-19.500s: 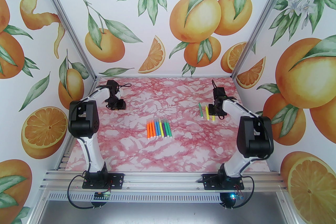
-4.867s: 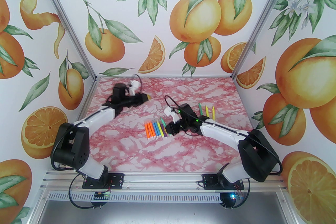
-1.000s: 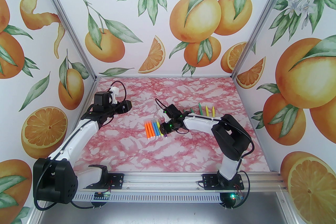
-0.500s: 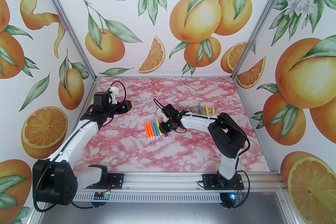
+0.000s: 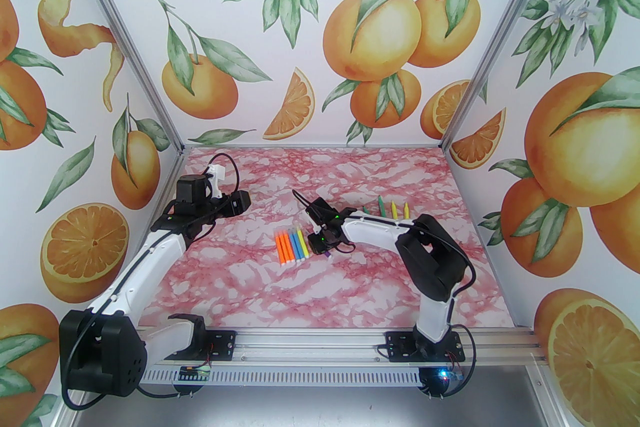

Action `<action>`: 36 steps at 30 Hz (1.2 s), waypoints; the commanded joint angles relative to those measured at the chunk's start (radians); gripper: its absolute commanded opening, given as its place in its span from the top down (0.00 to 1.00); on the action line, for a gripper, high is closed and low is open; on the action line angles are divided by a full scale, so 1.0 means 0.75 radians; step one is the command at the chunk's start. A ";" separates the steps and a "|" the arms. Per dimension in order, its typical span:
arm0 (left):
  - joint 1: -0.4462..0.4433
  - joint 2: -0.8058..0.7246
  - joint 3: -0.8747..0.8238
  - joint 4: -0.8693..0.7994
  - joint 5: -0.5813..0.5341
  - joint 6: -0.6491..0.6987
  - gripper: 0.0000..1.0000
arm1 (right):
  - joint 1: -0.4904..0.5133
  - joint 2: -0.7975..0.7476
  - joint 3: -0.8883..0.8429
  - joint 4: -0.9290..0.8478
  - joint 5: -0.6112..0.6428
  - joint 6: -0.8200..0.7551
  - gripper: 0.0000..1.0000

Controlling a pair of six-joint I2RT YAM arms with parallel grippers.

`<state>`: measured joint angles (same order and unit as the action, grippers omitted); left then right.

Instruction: Open the pen caps

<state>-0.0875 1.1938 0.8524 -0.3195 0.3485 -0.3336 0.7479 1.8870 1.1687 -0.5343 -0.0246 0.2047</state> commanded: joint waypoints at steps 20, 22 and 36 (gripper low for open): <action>0.002 0.020 -0.083 0.135 0.133 -0.050 0.32 | -0.008 -0.014 -0.021 -0.120 0.026 -0.057 0.96; 0.000 0.037 -0.109 0.192 0.177 -0.079 0.32 | -0.030 -0.062 -0.036 -0.091 -0.024 -0.040 0.98; -0.198 0.182 -0.172 0.587 0.379 -0.367 0.37 | -0.095 -0.419 -0.145 0.187 -0.470 -0.008 1.00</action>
<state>-0.2043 1.3102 0.7300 0.0036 0.5819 -0.5430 0.6785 1.5997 1.0805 -0.4660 -0.2749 0.1833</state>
